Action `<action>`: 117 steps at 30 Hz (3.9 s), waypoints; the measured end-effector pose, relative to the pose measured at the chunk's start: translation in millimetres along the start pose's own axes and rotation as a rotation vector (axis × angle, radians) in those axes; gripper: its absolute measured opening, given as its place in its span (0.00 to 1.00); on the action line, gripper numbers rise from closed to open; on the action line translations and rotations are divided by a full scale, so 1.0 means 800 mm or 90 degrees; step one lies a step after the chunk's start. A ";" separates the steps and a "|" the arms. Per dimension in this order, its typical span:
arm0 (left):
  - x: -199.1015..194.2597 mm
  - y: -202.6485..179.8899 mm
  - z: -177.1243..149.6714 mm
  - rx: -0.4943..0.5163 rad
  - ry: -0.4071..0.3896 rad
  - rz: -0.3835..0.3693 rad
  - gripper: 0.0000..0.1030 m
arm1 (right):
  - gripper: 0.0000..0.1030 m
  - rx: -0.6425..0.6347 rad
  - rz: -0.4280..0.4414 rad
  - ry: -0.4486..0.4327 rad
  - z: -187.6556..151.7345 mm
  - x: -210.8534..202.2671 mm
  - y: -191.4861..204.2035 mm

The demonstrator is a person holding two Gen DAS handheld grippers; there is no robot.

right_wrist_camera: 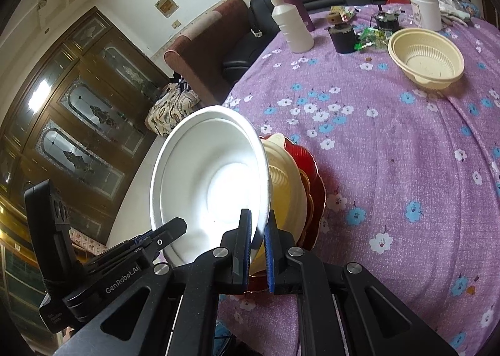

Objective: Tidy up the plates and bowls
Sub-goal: 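Hold the white foam bowl over the stack and align it with both grippers, then lower the white foam bowl onto the stack and open both grippers, then move both grippers to the small beige plastic bowl with the tab handle, then grasp the rim of the beige plastic bowl with both grippers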

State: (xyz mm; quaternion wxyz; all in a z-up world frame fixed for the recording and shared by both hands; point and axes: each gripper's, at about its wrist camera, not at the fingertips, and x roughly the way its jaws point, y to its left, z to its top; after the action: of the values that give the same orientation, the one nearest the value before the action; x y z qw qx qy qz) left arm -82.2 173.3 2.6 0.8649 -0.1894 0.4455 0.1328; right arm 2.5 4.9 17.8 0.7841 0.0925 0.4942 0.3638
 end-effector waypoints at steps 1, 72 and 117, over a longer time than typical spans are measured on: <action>0.001 0.000 0.000 0.001 0.001 0.001 0.12 | 0.07 0.002 0.000 0.002 0.000 0.002 -0.001; 0.017 -0.118 0.139 0.010 0.063 -0.124 0.80 | 0.67 0.144 -0.033 -0.105 0.089 -0.097 -0.147; 0.248 -0.340 0.116 0.021 0.211 -0.034 0.13 | 0.11 0.282 -0.207 -0.069 0.153 -0.054 -0.352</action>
State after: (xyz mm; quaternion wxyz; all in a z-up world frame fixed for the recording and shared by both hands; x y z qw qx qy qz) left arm 205.8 -16.3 -54.0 0.7856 -0.2063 0.5792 0.0691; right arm 230.2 -199.8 -33.5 0.8180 0.2007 0.5275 0.1107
